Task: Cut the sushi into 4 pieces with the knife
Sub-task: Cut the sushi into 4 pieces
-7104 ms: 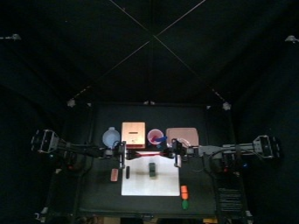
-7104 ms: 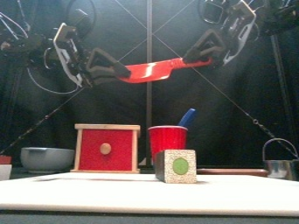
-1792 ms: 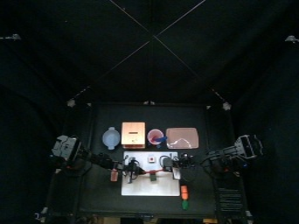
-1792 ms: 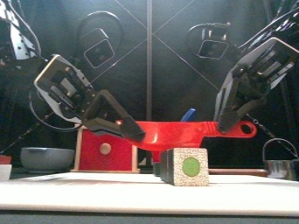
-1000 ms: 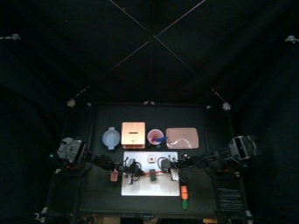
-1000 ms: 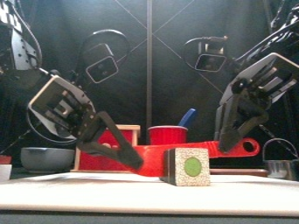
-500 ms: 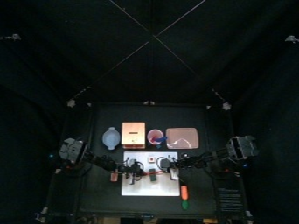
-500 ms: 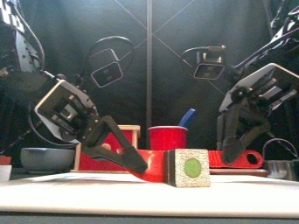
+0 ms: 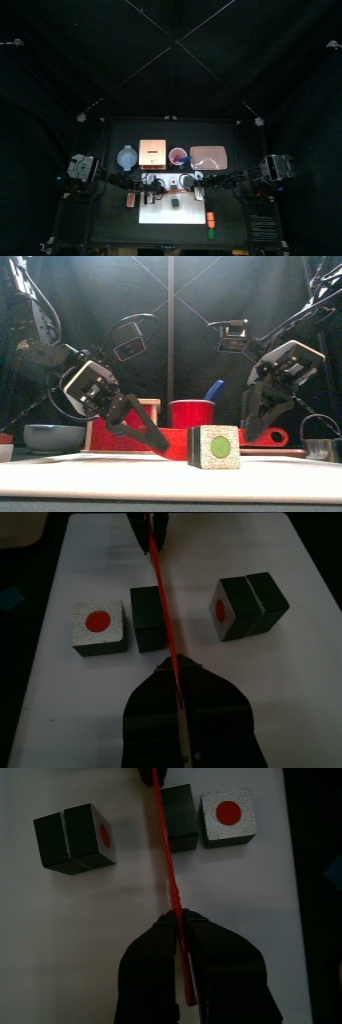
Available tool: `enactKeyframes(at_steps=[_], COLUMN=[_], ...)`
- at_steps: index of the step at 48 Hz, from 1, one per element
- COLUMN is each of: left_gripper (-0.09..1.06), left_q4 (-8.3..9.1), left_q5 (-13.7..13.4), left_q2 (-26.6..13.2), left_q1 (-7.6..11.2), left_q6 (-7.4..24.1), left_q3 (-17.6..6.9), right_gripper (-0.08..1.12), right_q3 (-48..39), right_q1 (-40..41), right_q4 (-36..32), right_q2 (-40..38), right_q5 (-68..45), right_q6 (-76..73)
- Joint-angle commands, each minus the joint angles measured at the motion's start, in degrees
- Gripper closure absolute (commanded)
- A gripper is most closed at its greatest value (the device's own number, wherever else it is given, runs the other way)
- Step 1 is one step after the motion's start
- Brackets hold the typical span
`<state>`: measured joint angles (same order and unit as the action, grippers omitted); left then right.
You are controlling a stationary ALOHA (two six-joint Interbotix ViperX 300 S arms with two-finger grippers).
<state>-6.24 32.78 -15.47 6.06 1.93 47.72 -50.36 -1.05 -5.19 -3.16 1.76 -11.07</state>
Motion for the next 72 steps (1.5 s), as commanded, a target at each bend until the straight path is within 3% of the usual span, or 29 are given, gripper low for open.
enactKeyframes(at_steps=[1,5,12,23,29,43,64,72], left_gripper=[0.76,0.76,0.76,0.76,0.76,0.76,0.76,0.76], left_q4=[1.23,2.02,2.29,2.29,2.29,2.29,2.02,0.44], left_q5=[-1.1,-2.7,-3.3,-3.3,-3.3,-3.8,-4.0,-4.0], left_q2=[3.7,6.7,9.5,8.8,7.5,4.5,2.0,0.2], left_q1=[0.62,2.29,5.36,9.58,10.99,12.3,11.87,11.87], left_q6=[0.3,0.3,0.3,0.3,0.3,0.2,-0.1,0.0], left_q3=[-0.8,-1.0,-1.0,-1.8,-2.7,-4.9,-4.6,-4.5], right_gripper=[0.95,0.95,0.95,0.95,0.95,0.95,0.95,0.95], right_q3=[1.6,1.5,1.0,0.4,-0.1,-0.7,-0.3,-0.3], right_q1=[0.9,-0.3,-2.4,-5.3,-6.1,-6.7,-6.3,-6.3], right_q4=[0.1,0.1,0.1,1.0,1.8,3.1,3.1,3.7], right_q2=[-4.4,-6.9,-10.0,-10.8,-10.4,-8.8,-4.8,-3.0], right_q5=[0.4,0.8,0.8,0.6,-0.1,-2.0,-2.8,-3.1], right_q6=[0.0,-0.1,-0.1,-0.2,-0.2,-0.2,-0.2,-0.2])
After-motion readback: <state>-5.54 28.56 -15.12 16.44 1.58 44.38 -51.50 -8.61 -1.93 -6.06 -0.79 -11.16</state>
